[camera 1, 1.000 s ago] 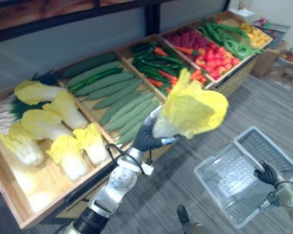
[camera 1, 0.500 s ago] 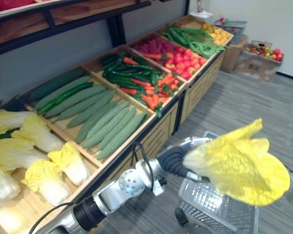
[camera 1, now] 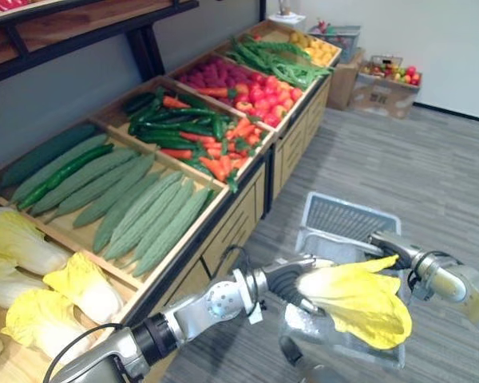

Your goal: Pick vegetable in the basket

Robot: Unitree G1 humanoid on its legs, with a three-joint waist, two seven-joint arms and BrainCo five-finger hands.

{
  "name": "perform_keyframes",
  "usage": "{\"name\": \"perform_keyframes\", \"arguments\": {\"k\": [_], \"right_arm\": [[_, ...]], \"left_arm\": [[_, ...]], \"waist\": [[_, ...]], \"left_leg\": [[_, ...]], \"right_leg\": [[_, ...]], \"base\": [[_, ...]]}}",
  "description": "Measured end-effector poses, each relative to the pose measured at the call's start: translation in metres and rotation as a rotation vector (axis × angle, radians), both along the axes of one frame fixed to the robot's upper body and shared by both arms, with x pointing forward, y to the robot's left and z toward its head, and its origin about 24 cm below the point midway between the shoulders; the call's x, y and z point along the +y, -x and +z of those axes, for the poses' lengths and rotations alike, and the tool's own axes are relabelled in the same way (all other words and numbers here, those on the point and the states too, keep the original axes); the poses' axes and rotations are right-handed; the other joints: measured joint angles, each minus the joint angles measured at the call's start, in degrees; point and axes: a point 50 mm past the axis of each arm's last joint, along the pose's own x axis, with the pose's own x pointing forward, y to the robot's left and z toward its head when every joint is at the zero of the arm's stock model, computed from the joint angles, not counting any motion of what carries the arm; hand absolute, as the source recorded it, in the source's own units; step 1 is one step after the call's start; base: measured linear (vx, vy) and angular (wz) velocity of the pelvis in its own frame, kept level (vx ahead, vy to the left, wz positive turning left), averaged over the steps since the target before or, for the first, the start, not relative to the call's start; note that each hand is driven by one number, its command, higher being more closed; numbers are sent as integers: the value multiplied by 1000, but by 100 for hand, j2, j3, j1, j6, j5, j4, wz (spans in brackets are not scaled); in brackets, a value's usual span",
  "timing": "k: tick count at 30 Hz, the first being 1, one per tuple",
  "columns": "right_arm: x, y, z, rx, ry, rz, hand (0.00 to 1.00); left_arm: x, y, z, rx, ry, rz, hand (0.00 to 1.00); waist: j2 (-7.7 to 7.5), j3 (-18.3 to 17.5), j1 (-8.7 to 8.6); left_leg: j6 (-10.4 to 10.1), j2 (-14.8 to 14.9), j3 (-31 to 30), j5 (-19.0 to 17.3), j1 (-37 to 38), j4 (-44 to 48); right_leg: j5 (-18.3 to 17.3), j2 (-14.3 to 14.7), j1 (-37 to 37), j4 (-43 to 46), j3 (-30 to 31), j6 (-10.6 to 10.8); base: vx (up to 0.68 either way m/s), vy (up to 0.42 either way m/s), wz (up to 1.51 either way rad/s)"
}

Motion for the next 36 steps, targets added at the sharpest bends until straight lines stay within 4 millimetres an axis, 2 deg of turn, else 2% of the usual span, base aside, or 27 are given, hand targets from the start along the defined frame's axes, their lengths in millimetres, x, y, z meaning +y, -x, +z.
{"name": "perform_keyframes", "arguments": {"k": [12,21,22,27,31,36], "right_arm": [[35,-7,20,-27,-42,164,100],[57,-6,26,3,-78,258,100],[58,-7,26,9,-75,263,100],[61,-8,28,16,-66,283,100],[64,-6,29,32,-96,295,100],[67,-4,26,46,-100,305,100]], "left_arm": [[-19,-19,-21,-67,-124,35,100],[-9,-34,-41,-52,-208,146,100],[-8,-36,-44,-59,-224,161,0],[-4,-42,-53,-48,-260,221,0],[2,-46,-58,-39,-286,256,0],[6,-48,-65,-35,-337,273,0]], "waist": [[8,-3,-47],[7,1,-81],[4,3,-81],[-15,14,-119],[-97,66,-143],[-99,79,-98]], "left_leg": [[2,-10,307,-29,54,58],[5,-30,506,-25,216,63],[4,-33,544,-25,215,66],[-3,2,657,-21,236,76],[-6,24,674,-24,222,82],[-4,70,635,-24,202,84]], "right_leg": [[71,119,-107,0,269,19],[75,220,-124,50,418,29],[70,237,-158,66,434,27],[1,309,-213,83,449,-4],[6,310,-213,49,430,-26],[29,295,-200,66,331,-37]], "base": [[-8,7,-12],[-7,-1,-11],[-11,-9,-12],[-8,-19,-11],[0,0,0],[-3,-10,8]]}}
